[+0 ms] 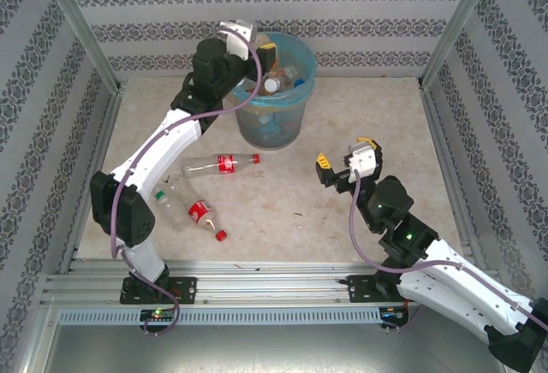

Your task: Put the plastic bottles in the bin

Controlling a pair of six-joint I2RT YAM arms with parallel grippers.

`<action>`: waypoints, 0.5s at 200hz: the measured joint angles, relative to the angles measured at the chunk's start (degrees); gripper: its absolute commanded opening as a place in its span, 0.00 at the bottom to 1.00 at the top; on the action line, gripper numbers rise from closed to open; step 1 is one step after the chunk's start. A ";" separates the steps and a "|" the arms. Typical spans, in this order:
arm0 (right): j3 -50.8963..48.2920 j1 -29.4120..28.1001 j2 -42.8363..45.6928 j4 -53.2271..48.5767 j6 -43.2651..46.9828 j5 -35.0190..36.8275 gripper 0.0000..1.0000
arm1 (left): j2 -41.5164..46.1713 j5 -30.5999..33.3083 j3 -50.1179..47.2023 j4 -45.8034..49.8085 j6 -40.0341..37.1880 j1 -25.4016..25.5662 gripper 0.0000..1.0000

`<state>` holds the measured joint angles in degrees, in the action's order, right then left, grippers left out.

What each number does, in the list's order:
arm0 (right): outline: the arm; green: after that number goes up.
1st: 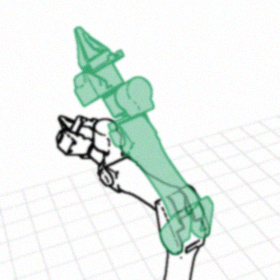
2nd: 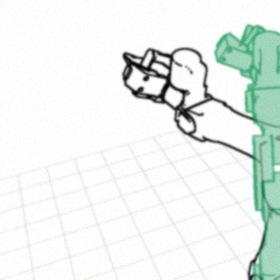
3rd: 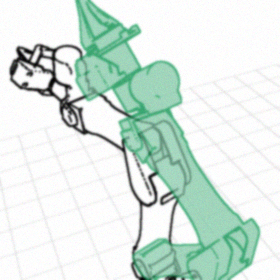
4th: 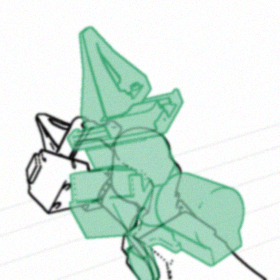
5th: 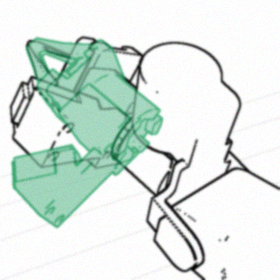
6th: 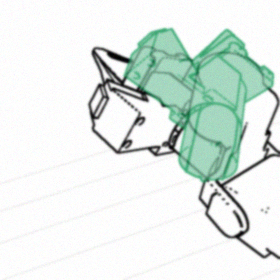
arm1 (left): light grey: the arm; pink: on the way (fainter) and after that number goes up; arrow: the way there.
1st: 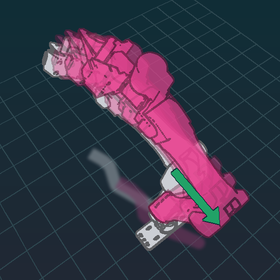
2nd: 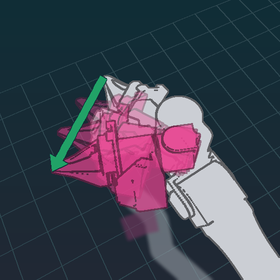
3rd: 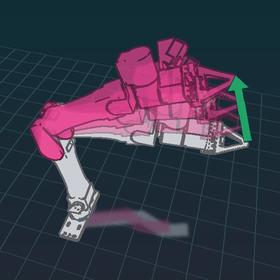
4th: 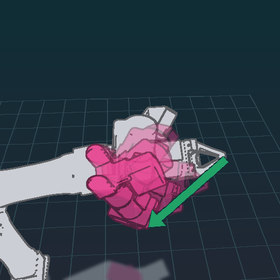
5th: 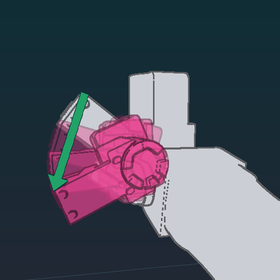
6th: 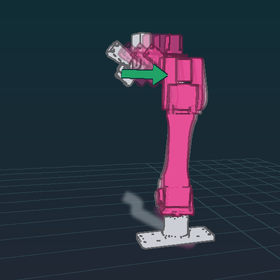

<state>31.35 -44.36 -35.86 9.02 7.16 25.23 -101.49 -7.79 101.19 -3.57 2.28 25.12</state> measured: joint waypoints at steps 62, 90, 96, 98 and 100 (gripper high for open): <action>0.00 0.02 -2.86 -0.04 -1.07 -0.04 0.91 | -14.08 7.72 16.52 10.99 -8.39 0.81 0.00; 0.02 0.02 -4.07 -0.04 -1.27 -0.22 0.91 | -21.22 9.70 25.66 14.88 -11.47 1.20 0.00; 0.02 0.00 -4.26 -0.04 -1.29 -0.26 0.91 | -23.15 9.88 28.26 16.04 -11.96 1.20 0.00; 0.02 0.00 -4.31 -0.04 -1.29 -0.28 0.91 | -23.78 9.86 29.09 16.35 -12.04 1.20 0.00; 0.04 0.00 -4.39 -0.04 -1.31 -0.35 0.92 | -24.24 9.88 29.68 16.74 -12.15 1.20 0.01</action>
<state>31.40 -44.36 -40.25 8.97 5.85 24.88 -125.73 2.09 130.87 13.17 -9.87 26.33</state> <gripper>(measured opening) 0.914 0.560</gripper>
